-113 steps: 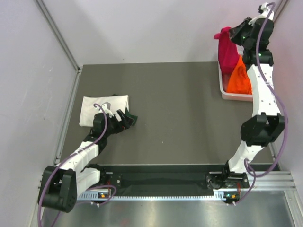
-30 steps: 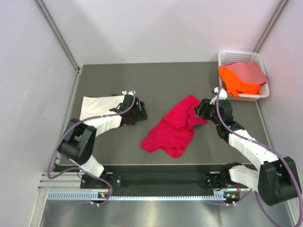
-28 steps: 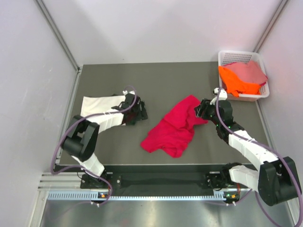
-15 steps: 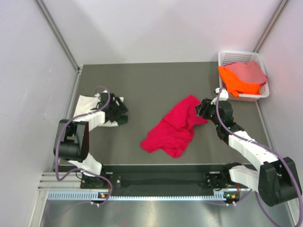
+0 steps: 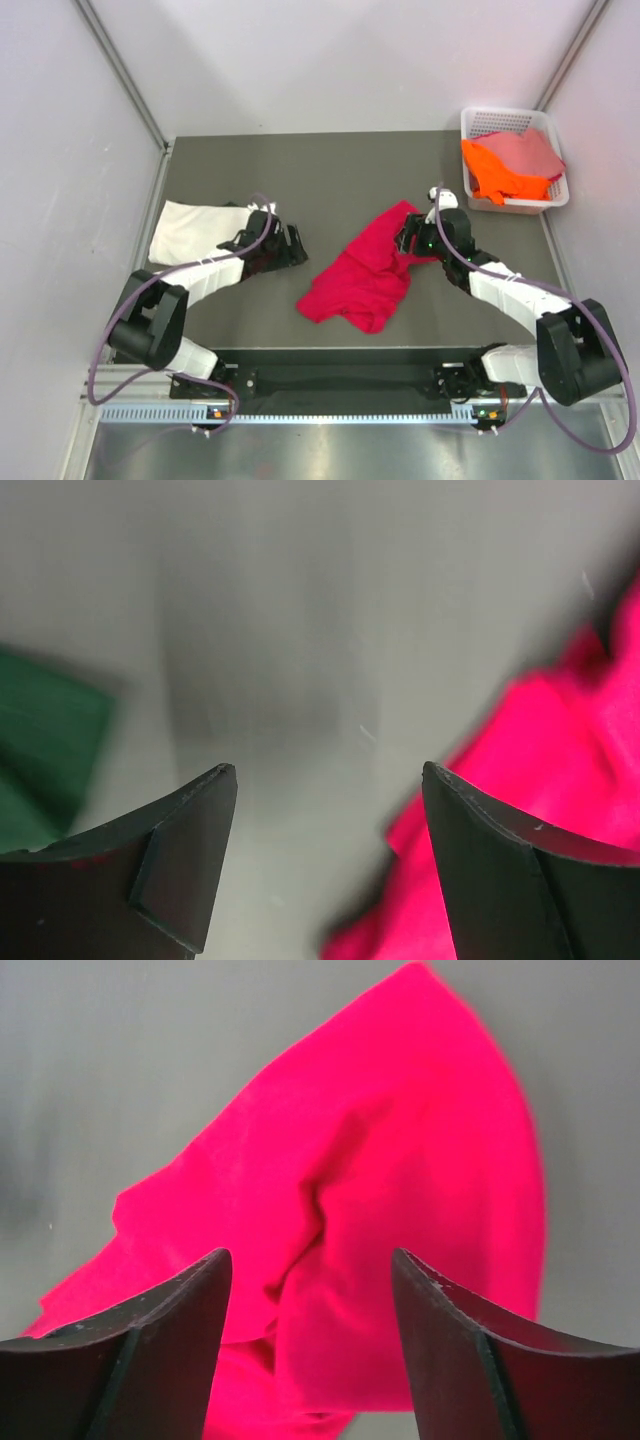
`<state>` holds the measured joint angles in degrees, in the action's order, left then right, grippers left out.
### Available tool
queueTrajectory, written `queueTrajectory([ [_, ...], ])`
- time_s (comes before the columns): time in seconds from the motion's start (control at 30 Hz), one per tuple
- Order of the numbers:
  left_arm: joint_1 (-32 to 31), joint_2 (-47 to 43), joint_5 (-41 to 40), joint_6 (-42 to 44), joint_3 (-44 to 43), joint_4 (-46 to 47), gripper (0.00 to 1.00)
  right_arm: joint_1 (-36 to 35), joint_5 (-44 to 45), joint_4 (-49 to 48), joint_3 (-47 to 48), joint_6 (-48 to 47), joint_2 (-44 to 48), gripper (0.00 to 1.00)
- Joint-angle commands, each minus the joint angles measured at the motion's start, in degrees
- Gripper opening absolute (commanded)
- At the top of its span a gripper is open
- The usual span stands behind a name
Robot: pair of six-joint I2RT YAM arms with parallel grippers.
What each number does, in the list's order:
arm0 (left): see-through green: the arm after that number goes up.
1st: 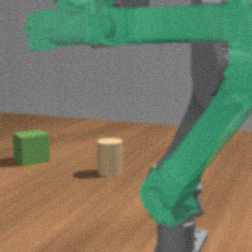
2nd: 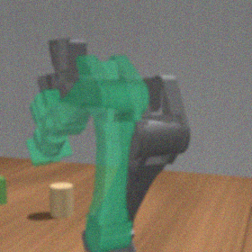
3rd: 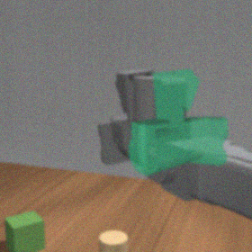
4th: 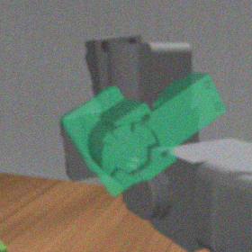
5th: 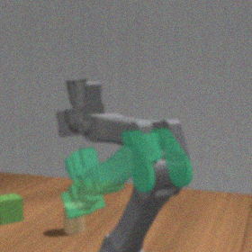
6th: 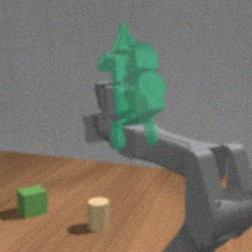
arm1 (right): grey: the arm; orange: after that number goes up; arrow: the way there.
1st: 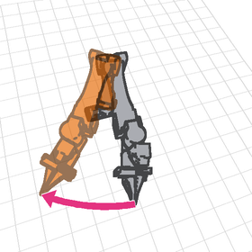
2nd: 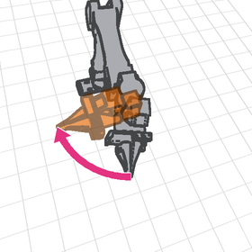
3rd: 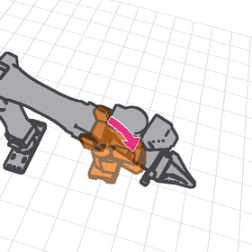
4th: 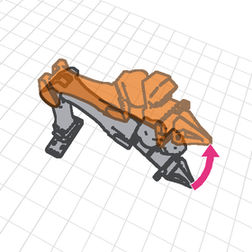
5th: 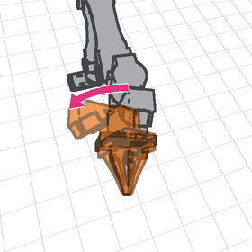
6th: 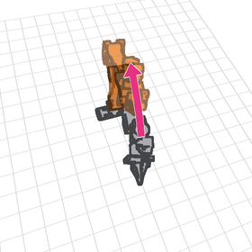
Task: Fold and stack the t-shirts
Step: Flatten the tshirt out
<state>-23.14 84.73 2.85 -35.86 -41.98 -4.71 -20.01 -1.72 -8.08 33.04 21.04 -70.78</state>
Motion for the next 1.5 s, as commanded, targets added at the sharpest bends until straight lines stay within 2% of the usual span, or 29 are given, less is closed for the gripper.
queueTrajectory([
  [0.0, -2.43, -4.30, 1.19, 2.28, -0.74, -5.38, 0.80, -2.05, 1.36, 2.71, 4.05, -1.35, 0.03, 0.67],
  [0.07, -4.19, -5.79, 1.72, 2.46, 1.36, -8.20, 0.79, -1.96, 4.51, 2.80, 3.53, -1.44, 0.64, 0.68],
  [0.3, -11.22, -12.56, 6.72, 1.49, 6.91, -12.25, 0.78, -1.96, 5.85, 2.19, 3.26, -1.08, 0.03, 0.66],
  [0.47, -12.81, -11.17, 7.16, 1.14, 8.22, -12.08, 0.78, -1.96, 6.55, 2.01, 2.56, -1.17, 0.30, 0.66],
  [0.5, -13.16, -10.73, 8.21, 1.23, 8.40, -11.21, 0.77, -1.96, 6.81, 2.01, 2.47, -1.09, 0.56, 0.66],
  [0.63, -15.44, -9.41, 14.36, 0.27, 9.19, -6.46, 0.75, -1.96, 8.48, 1.92, 2.29, -1.00, -0.40, 0.81],
  [0.77, -16.68, -9.41, 21.39, -0.44, 11.12, 0.31, 0.70, -1.96, 9.80, 3.50, 4.14, -0.74, -4.87, 0.84],
  [0.87, -16.59, -9.49, 22.98, -0.44, 11.74, 2.42, 0.51, -1.96, 9.98, 5.43, 6.24, -0.38, -7.87, 0.83],
  [0.9, -16.59, -9.49, 24.12, -0.27, 11.74, 2.77, 0.34, -2.05, 9.89, 6.05, 6.77, -0.30, -9.88, 0.82],
  [1.0, -16.59, -9.32, 25.71, 0.00, 10.43, 2.17, 0.11, -1.96, 9.01, 7.11, 8.36, -0.03, -12.26, 0.67],
  [1.03, -16.50, -9.32, 25.02, 0.26, 9.03, 1.38, 0.04, -1.96, 8.92, 7.20, 8.53, 0.06, -12.45, 0.48],
  [1.07, -16.42, -9.32, 24.14, 0.26, 8.32, -0.80, 0.00, -1.88, 8.75, 6.94, 8.62, -0.03, -12.36, 0.38],
  [1.1, -16.33, -9.32, 23.00, 0.35, 7.53, -2.04, 0.00, -1.96, 9.01, 6.85, 8.45, 0.14, -11.93, 0.30],
  [1.13, -15.28, -9.23, 21.33, 0.44, 6.22, -3.10, 0.00, -1.96, 9.45, 6.67, 8.27, 0.32, -11.49, 0.18],
  [1.23, -9.40, -8.70, 23.50, 0.61, 4.37, -4.78, 0.00, -1.96, 11.46, 6.93, 8.18, 0.85, -9.47, 0.02],
  [1.4, 4.65, -6.95, 30.71, -0.26, -0.90, -7.59, 0.00, -1.96, 18.84, 10.00, 9.50, 1.73, -4.38, 0.00],
  [1.47, 6.52, -6.60, 31.68, -0.44, -4.77, -8.29, 0.00, -1.96, 20.95, 11.23, 10.82, 1.90, -2.26, 0.00],
])
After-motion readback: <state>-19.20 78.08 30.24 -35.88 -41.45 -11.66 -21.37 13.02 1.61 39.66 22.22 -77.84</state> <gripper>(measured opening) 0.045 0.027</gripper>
